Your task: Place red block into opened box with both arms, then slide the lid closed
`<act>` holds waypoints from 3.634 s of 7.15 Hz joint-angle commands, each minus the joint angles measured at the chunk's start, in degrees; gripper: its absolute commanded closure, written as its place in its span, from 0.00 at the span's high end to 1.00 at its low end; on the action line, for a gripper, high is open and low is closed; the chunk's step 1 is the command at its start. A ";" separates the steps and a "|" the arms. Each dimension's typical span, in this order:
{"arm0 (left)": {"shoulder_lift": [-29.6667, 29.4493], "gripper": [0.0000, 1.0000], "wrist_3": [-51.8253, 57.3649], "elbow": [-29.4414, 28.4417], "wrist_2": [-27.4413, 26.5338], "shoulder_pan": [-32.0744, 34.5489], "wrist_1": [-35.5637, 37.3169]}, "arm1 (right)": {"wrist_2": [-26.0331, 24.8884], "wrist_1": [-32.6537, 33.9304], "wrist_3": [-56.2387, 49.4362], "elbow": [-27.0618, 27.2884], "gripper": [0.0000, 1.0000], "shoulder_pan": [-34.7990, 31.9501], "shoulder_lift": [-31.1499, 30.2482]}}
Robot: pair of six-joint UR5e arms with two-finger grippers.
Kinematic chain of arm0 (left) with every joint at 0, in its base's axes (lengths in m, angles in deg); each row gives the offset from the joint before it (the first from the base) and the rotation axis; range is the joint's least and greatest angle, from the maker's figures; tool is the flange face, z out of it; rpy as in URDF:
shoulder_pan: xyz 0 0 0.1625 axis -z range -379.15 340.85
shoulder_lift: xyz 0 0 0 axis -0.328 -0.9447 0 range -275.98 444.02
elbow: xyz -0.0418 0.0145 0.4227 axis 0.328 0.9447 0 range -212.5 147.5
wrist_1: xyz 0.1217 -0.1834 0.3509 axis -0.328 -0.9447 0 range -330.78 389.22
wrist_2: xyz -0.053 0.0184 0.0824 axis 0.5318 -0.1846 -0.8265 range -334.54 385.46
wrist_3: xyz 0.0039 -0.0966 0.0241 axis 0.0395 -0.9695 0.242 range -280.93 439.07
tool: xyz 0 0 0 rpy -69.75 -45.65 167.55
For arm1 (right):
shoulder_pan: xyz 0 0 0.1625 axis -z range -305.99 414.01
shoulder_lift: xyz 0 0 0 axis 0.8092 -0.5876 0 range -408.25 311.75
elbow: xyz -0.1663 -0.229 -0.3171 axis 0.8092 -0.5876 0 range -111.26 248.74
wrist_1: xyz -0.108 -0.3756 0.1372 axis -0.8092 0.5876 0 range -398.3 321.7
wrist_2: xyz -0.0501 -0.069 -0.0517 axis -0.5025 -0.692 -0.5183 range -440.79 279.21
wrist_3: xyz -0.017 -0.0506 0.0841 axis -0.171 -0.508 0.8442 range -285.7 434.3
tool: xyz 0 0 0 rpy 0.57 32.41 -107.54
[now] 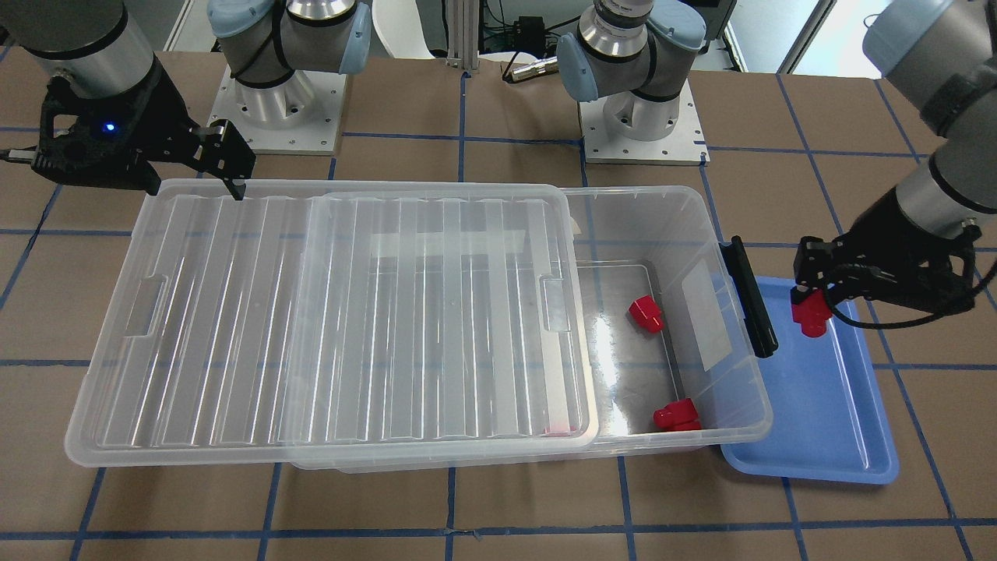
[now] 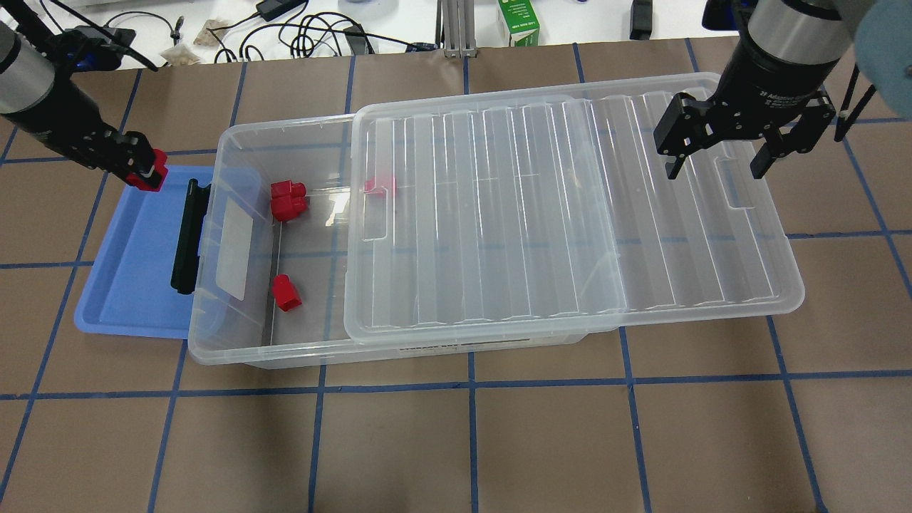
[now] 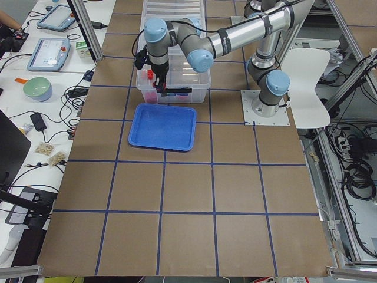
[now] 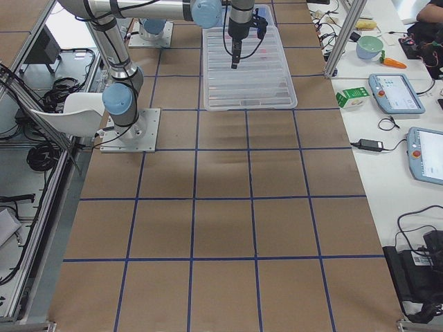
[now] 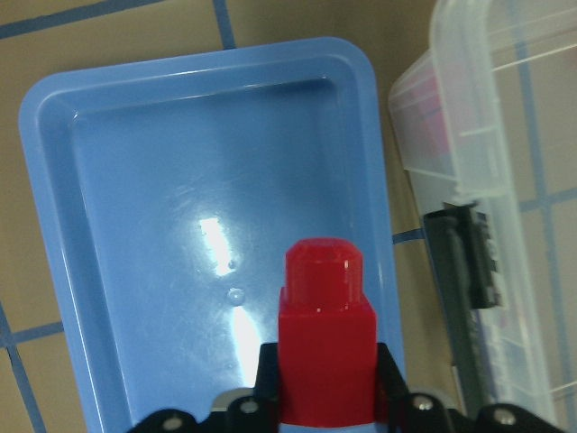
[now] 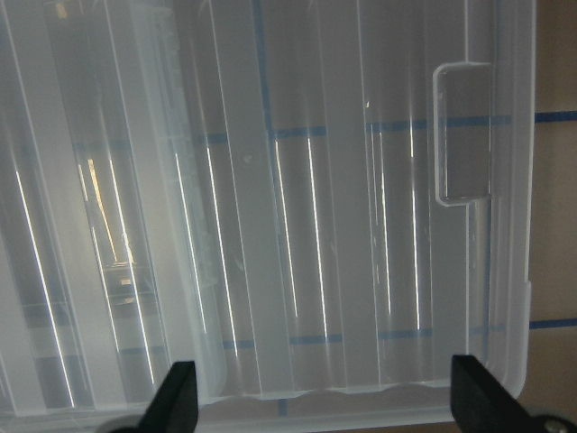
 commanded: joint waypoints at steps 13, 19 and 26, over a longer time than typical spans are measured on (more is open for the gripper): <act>-7.68 0.00 -23.66 20.06 -0.02 14.38 26.11 | -0.94 -0.22 0.03 0.09 1.00 0.00 -0.04; -8.84 0.81 -23.83 19.27 -0.19 14.56 26.20 | -0.94 -0.48 -0.05 0.09 1.00 0.00 -0.04; 1.08 1.00 -23.83 -2.42 -2.21 15.35 -2.95 | -0.94 0.91 -1.02 0.00 1.00 2.18 4.17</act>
